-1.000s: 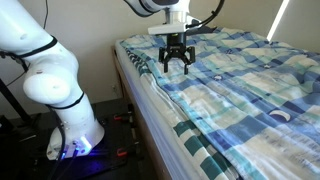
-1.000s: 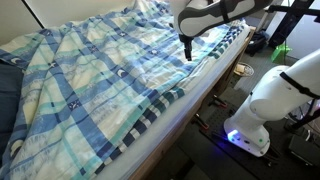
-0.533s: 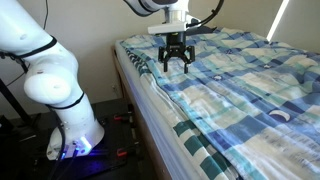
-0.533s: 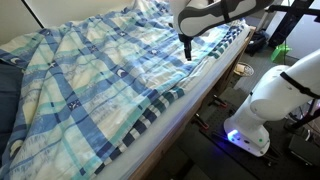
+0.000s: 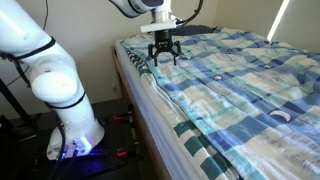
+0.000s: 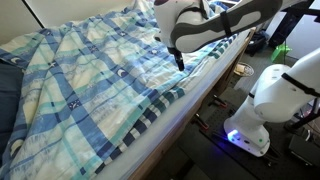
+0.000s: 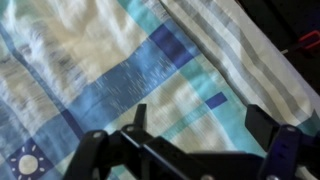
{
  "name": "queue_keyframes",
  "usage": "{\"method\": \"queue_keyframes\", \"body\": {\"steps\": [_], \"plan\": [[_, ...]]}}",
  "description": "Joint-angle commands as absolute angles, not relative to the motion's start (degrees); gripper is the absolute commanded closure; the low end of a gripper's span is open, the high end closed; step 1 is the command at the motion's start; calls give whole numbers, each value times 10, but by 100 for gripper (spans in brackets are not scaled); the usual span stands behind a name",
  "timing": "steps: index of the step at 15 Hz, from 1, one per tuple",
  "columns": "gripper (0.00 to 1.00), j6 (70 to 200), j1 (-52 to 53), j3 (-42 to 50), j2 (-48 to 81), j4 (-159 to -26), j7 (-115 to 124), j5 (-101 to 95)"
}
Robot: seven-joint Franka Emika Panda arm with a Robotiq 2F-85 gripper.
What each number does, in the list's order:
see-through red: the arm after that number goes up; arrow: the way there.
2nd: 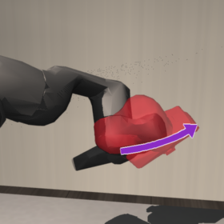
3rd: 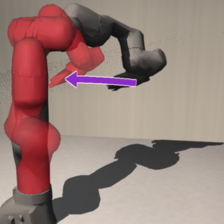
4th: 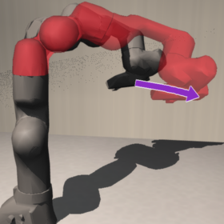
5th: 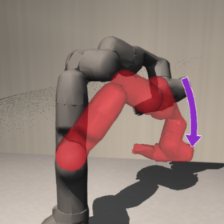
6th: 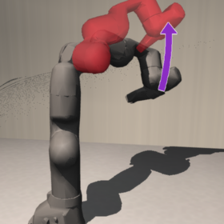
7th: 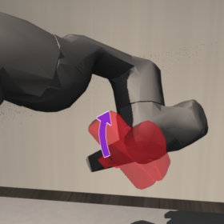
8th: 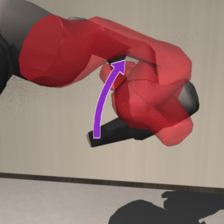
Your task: Take the top bedding off the bed
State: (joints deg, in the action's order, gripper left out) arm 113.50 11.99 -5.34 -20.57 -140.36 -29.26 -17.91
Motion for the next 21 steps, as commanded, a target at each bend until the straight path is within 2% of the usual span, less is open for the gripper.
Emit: {"method": "queue_keyframes", "body": {"steps": [1, 10, 21], "plan": [[0, 1149, 136, -62, -223, -1419, -322, -190], [0, 1178, 154, -62, -205, -1432, -394, -175], [0, 1155, 173, -80, -206, -1434, -385, -136]]}}
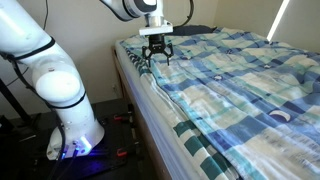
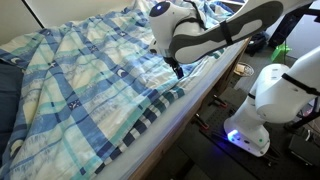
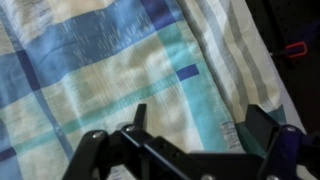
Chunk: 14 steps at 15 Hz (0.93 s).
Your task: Take the top bedding off the bed
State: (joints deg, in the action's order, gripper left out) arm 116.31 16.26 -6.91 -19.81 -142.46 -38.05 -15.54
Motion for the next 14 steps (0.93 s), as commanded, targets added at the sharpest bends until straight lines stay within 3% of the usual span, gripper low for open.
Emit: {"method": "queue_keyframes", "body": {"steps": [1, 11, 12, 13, 14], "plan": [[0, 1155, 175, -84, -204, -1436, -377, -129], [0, 1313, 167, -116, -182, -1502, -328, -243], [25, 1322, 163, -119, -177, -1503, -312, -261], [26, 1327, 162, -121, -173, -1504, -301, -276], [34, 1330, 162, -123, -169, -1504, -287, -289]]}}
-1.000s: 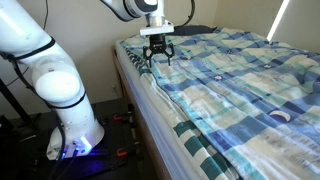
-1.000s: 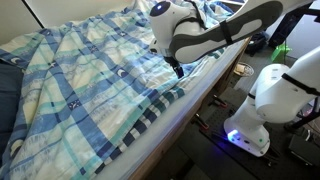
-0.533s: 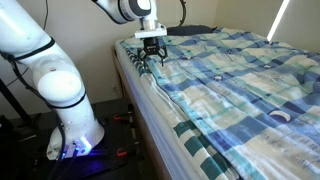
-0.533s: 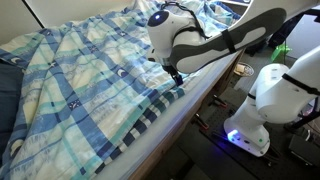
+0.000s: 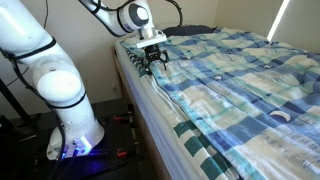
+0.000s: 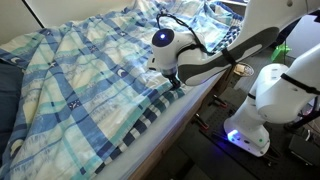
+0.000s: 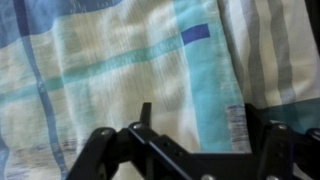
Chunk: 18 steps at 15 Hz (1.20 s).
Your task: Take the top bedding off the bed
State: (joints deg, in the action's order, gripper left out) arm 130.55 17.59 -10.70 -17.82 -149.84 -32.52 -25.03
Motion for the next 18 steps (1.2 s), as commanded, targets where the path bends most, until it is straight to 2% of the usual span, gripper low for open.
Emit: {"method": "queue_keyframes", "body": {"steps": [1, 7, 9, 14, 15, 16, 17, 18], "plan": [[42, 1328, 161, -126, -166, -1502, -272, -303], [88, 1304, 163, -137, -166, -1496, -220, -341], [100, 1291, 164, -141, -174, -1495, -211, -347], [98, 1265, 169, -149, -187, -1493, -204, -352], [68, 1261, 170, -150, -189, -1493, -208, -351], [67, 1258, 169, -151, -190, -1492, -207, -351], [93, 1258, 168, -152, -191, -1493, -205, -357], [94, 1258, 169, -151, -191, -1492, -206, -356]]}}
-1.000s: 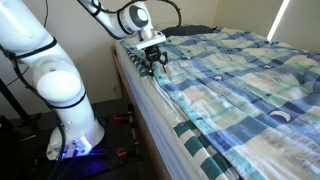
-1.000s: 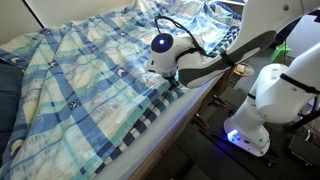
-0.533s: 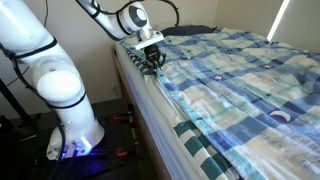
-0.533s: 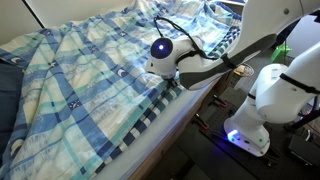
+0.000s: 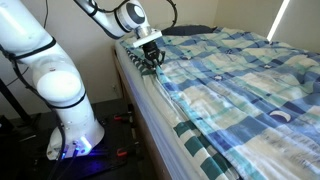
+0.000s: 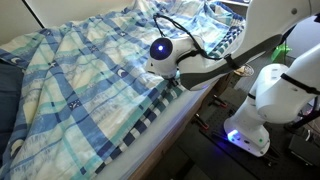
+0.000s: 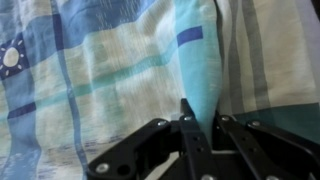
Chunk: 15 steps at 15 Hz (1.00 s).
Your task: Take the top bedding off the bed
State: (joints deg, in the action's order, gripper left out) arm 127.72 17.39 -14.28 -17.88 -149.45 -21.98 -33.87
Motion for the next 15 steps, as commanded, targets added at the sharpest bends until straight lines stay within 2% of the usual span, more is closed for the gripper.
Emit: {"method": "queue_keyframes", "body": {"steps": [1, 2, 7, 9, 11, 12, 14, 15], "plan": [[97, 1258, 169, -151, -191, -1492, -207, -356], [100, 1255, 169, -152, -193, -1491, -206, -361], [98, 1239, 170, -152, -202, -1487, -215, -372], [68, 1230, 172, -151, -208, -1485, -217, -369], [54, 1223, 172, -149, -212, -1484, -219, -370], [88, 1218, 171, -149, -213, -1482, -220, -374], [93, 1210, 172, -148, -217, -1480, -219, -375], [99, 1207, 172, -147, -219, -1479, -220, -378]]}}
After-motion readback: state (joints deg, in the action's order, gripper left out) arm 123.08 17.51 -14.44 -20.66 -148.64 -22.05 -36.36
